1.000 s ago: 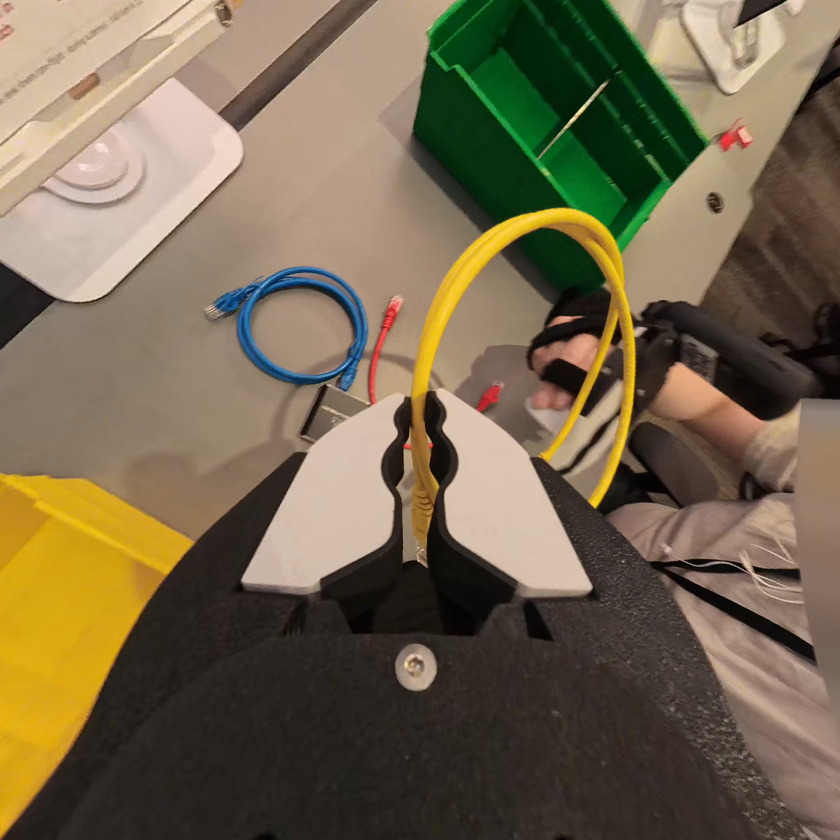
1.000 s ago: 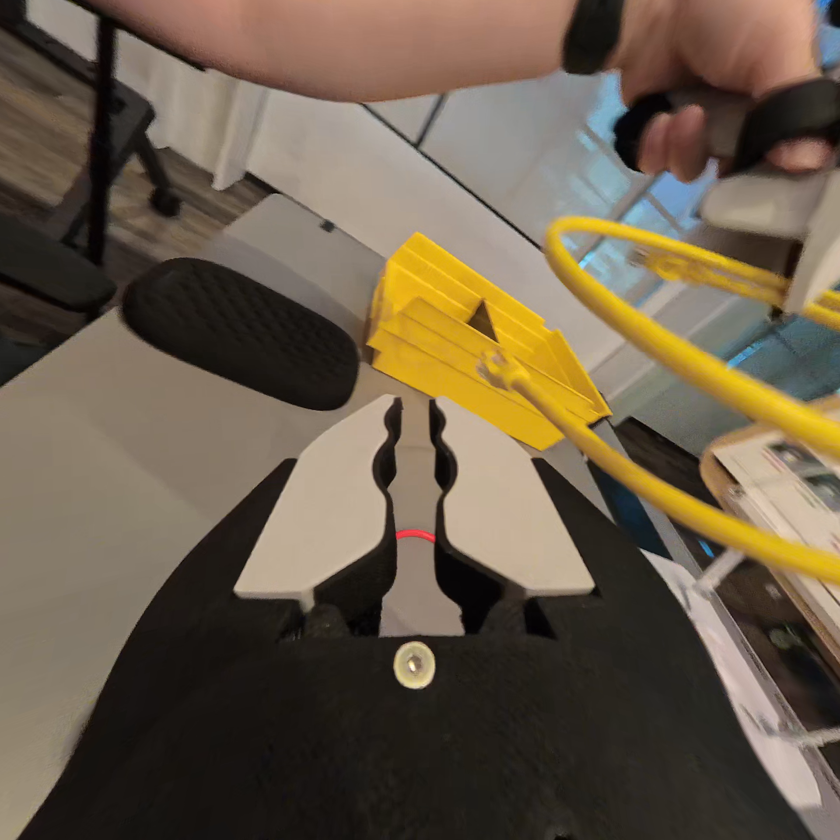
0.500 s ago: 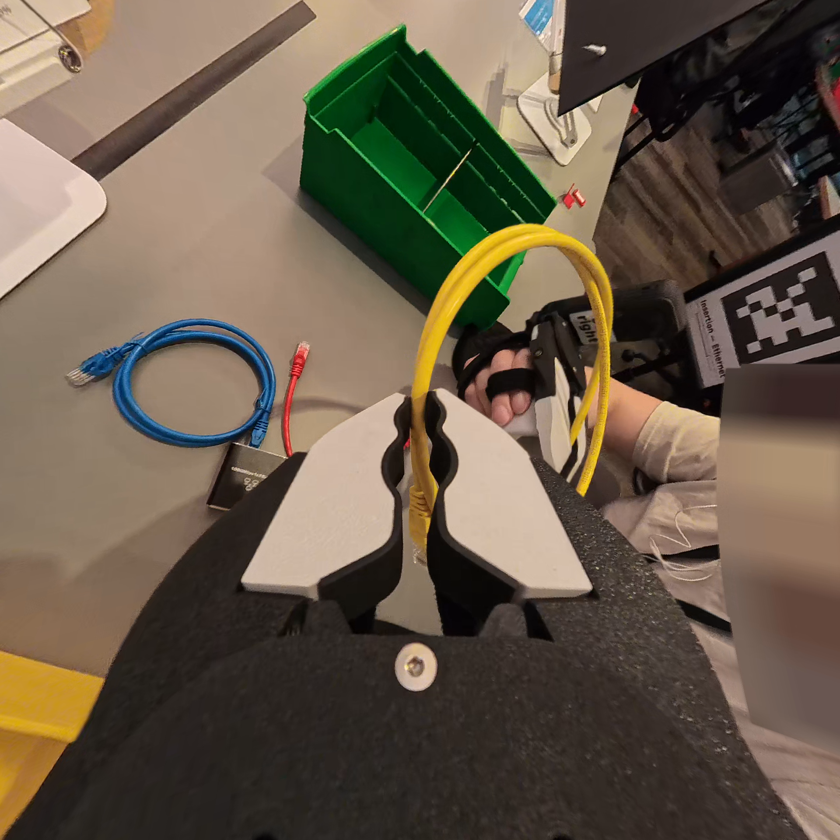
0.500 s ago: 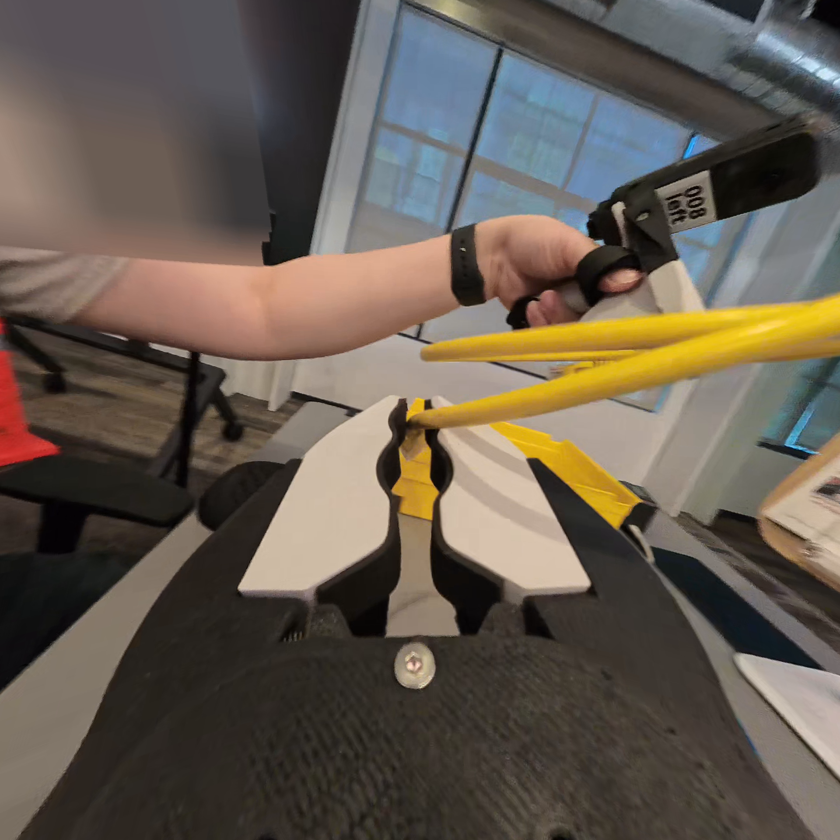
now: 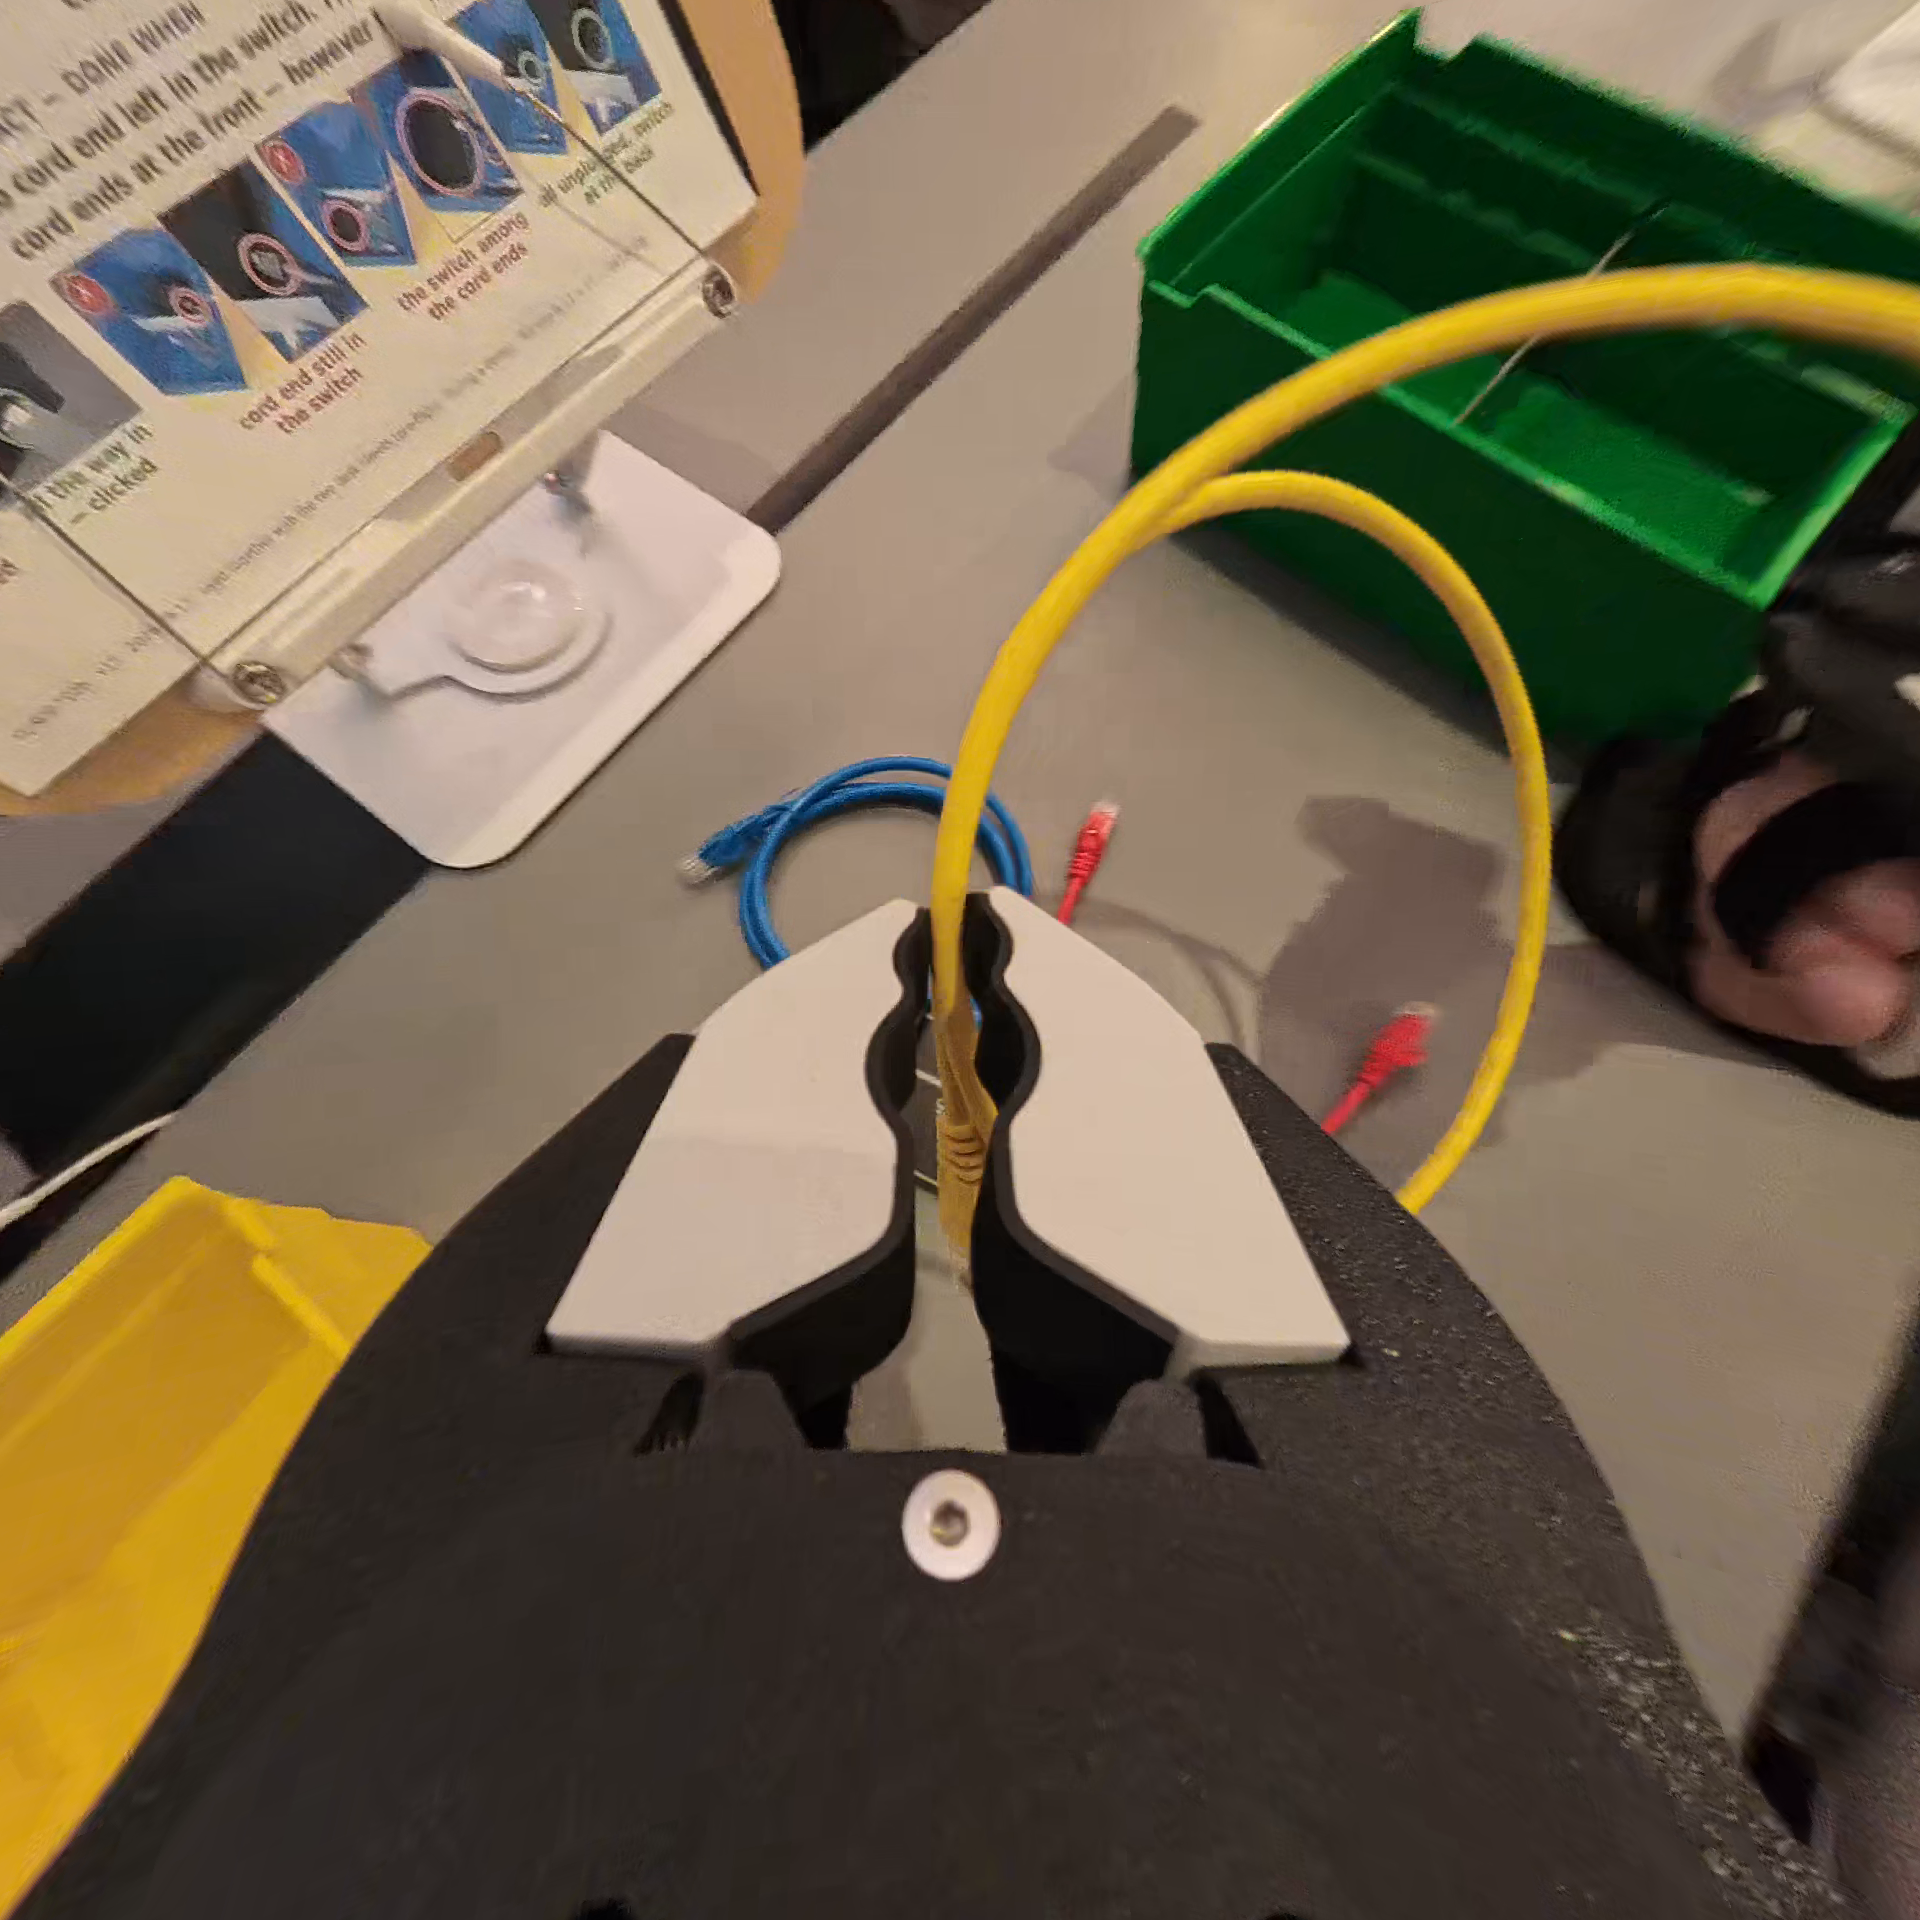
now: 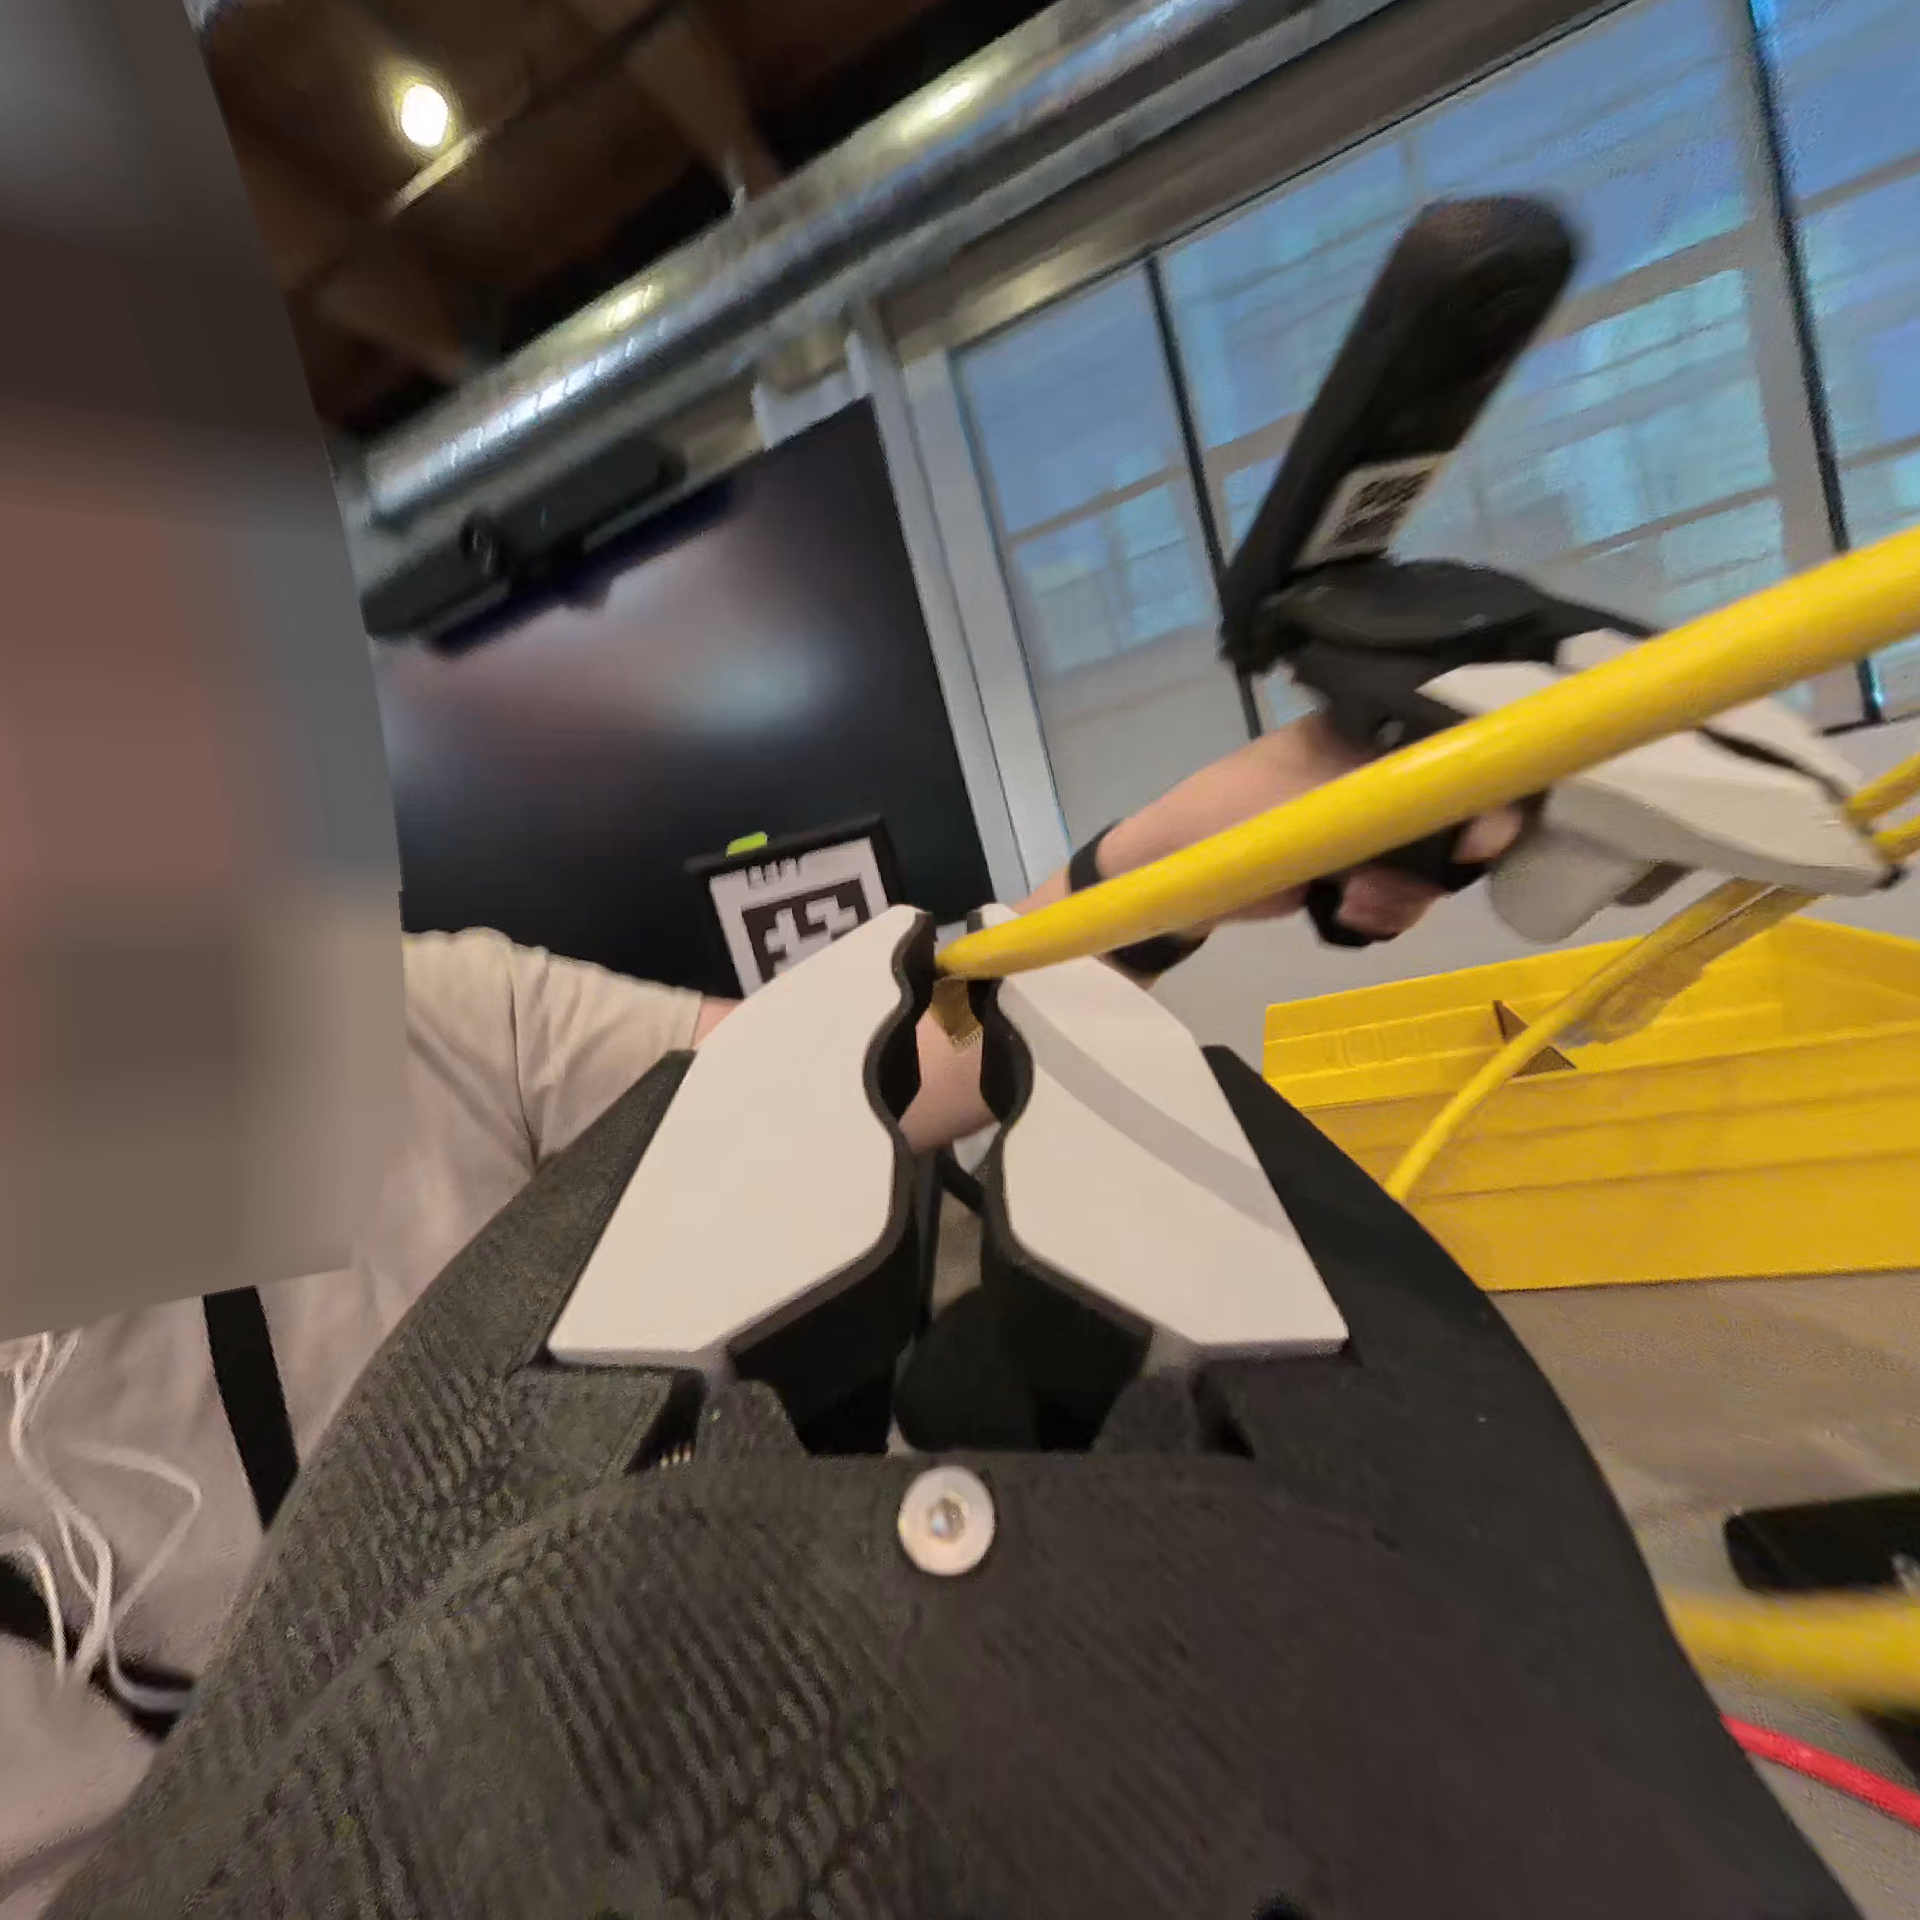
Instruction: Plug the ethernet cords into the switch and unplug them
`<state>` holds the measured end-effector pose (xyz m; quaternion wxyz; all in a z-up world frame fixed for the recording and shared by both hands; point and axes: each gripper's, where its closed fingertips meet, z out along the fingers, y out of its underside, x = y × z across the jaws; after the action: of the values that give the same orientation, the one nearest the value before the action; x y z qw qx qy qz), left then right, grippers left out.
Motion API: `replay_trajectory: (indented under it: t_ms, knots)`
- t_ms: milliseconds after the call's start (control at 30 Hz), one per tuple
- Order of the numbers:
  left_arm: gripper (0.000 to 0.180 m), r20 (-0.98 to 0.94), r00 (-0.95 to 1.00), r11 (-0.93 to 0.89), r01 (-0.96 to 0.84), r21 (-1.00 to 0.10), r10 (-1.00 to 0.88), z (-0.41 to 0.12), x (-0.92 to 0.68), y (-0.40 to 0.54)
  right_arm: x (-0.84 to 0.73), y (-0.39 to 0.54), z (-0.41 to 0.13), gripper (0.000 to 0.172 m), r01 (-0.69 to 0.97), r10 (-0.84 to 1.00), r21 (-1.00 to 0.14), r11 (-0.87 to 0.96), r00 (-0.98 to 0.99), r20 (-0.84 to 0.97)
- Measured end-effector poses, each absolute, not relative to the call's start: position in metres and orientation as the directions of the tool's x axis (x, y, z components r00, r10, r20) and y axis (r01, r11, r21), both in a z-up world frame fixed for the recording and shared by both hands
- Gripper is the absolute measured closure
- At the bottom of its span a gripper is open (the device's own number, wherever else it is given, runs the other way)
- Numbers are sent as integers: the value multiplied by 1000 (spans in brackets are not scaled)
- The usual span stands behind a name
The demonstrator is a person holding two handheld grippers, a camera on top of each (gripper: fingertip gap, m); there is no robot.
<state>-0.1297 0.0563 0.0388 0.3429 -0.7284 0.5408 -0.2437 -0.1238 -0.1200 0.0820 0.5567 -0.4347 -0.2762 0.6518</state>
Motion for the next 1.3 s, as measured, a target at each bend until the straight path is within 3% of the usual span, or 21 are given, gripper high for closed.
replay_trajectory:
  t_ms: [67, 200, 267, 300, 367, 467, 667, 800, 867, 1033, 1233, 1300]
  knots:
    - [174, -37, 292, -163, -628, -761, -956, 20, -124, 43, -117, -106, 79, 165, -521, 944, -813, -259, 40, -326]
    - [172, 176, 191, -258, -652, -713, -966, -22, -110, -5, -111, -105, 82, 165, -517, 952, -836, -184, 119, -283]
    - [170, 181, 127, -217, -707, -673, -975, -46, -109, -21, -109, -106, 86, 165, -518, 951, -842, -148, 157, -265]
    - [166, 201, 87, -200, -733, -651, -976, -57, -108, -32, -109, -106, 85, 165, -513, 950, -848, -133, 178, -257]
    - [135, 266, 25, -197, -741, -642, -964, -70, -105, -51, -108, -100, 79, 165, -496, 940, -861, -111, 228, -252]
    - [134, 293, 14, -230, -656, -719, -956, -60, -107, -50, -103, -88, 71, 165, -496, 921, -864, -87, 291, -260]
    - [149, 284, -166, -236, -262, -936, -944, 28, -125, -58, -92, -76, 66, 165, -501, 885, -865, -23, 393, -251]
    - [144, 80, -126, -46, -255, -966, -989, 32, -113, -71, -96, -75, 62, 165, -464, 880, -886, -5, 419, -224]
    - [161, 33, -122, -6, -216, -976, -992, 38, -108, -74, -97, -74, 60, 165, -447, 876, -894, 9, 435, -208]
    - [168, 8, -187, 37, -239, -970, -982, 40, -107, -80, -96, -78, 61, 163, -423, 890, -904, 55, 431, -147]
    - [169, -26, -230, 102, -323, -941, -973, 42, -110, -85, -116, -75, 38, 148, -250, 894, -967, 40, 441, -77]
    - [169, -47, -234, 132, -362, -923, -971, 39, -111, -83, -122, -81, 41, 148, -290, 915, -957, 22, 391, -97]
